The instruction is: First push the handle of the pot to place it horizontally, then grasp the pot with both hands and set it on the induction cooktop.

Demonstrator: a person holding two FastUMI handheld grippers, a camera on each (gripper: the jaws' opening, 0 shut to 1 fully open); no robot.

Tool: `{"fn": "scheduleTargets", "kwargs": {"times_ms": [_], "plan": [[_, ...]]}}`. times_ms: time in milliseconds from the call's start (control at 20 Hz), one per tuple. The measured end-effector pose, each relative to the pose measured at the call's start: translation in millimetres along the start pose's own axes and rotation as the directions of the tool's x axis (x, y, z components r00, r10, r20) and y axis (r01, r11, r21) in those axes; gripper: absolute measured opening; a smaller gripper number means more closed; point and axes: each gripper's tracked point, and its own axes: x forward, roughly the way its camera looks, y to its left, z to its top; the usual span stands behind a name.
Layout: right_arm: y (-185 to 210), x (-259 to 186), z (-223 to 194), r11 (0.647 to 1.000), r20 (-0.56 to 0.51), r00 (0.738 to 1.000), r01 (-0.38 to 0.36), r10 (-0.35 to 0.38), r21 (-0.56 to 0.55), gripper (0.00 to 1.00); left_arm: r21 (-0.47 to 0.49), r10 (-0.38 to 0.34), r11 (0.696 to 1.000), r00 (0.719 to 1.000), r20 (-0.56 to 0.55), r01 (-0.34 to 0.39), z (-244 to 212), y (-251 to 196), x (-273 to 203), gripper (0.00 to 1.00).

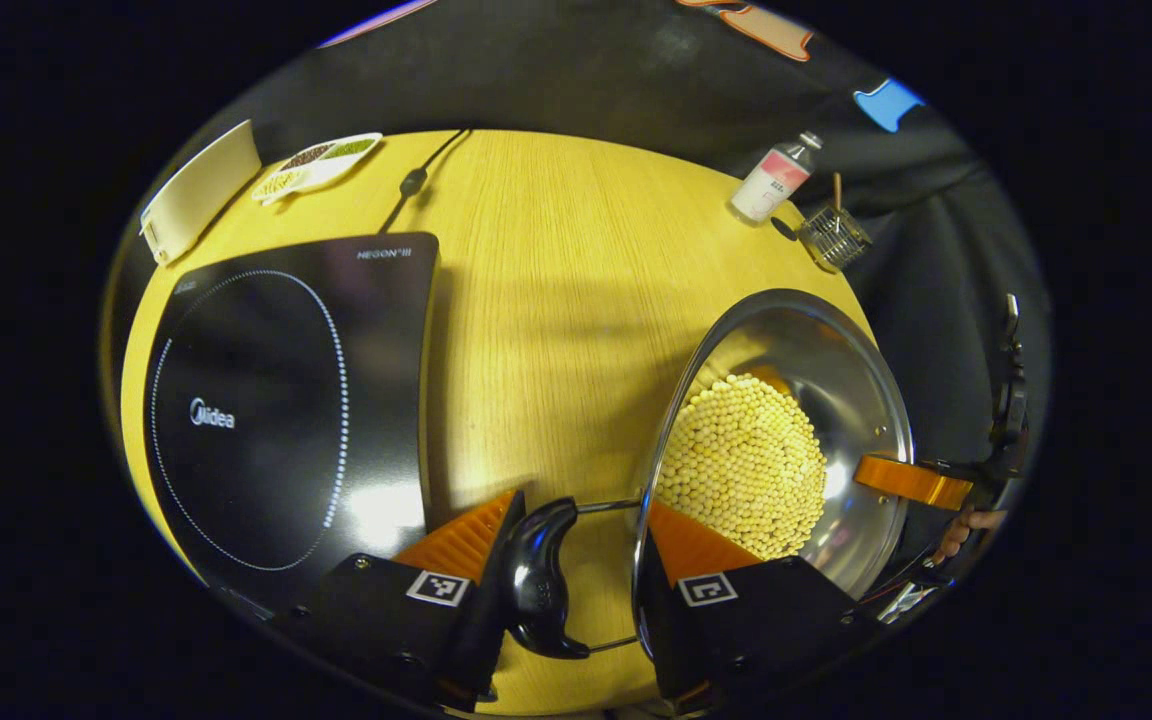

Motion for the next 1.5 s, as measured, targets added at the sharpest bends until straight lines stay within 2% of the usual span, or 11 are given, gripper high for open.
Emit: {"fn": "scheduleTargets", "kwargs": {"times_ms": [150,200,550,750,1000,1050,1100,1300,1500], "plan": [[11,-9,1,1.000,0.013,1.000,-0.018,0.018,0.000,0.49,0.002,0.014,1.000,1.000,0.021,-0.014,2,5,-20,0.61],[15,-13,1,1.000,0.017,1.000,-0.027,0.027,-0.003,0.43,0.002,0.019,1.000,0.999,0.028,-0.019,1,8,-28,0.61],[63,-25,-11,0.994,0.030,0.994,-0.106,0.107,-0.034,0.43,-0.019,0.079,0.997,0.993,0.084,-0.078,-1,46,-73,0.61],[98,-26,-16,0.991,0.030,0.991,-0.126,0.127,-0.035,0.43,-0.033,0.089,0.996,0.991,0.104,-0.086,1,73,-92,0.63],[150,-22,-28,0.994,0.019,0.994,-0.111,0.111,-0.016,0.42,-0.013,0.083,0.997,0.990,0.115,-0.082,12,123,-103,0.61],[164,-20,-32,0.995,0.015,0.995,-0.103,0.103,-0.008,0.49,-0.007,0.077,0.997,0.991,0.110,-0.076,13,135,-106,0.61],[178,-18,-34,0.996,0.012,0.996,-0.094,0.094,0.009,0.49,-0.001,0.068,0.998,0.991,0.113,-0.068,18,148,-108,0.63],[235,-14,-37,0.999,0.030,0.998,-0.053,0.052,0.013,0.49,0.038,0.043,0.998,0.989,0.141,-0.049,37,202,-115,0.61],[277,-3,-45,1.000,0.020,1.000,-0.004,0.004,0.026,0.49,0.061,0.015,0.998,0.993,0.114,-0.022,47,249,-108,0.60]]}}
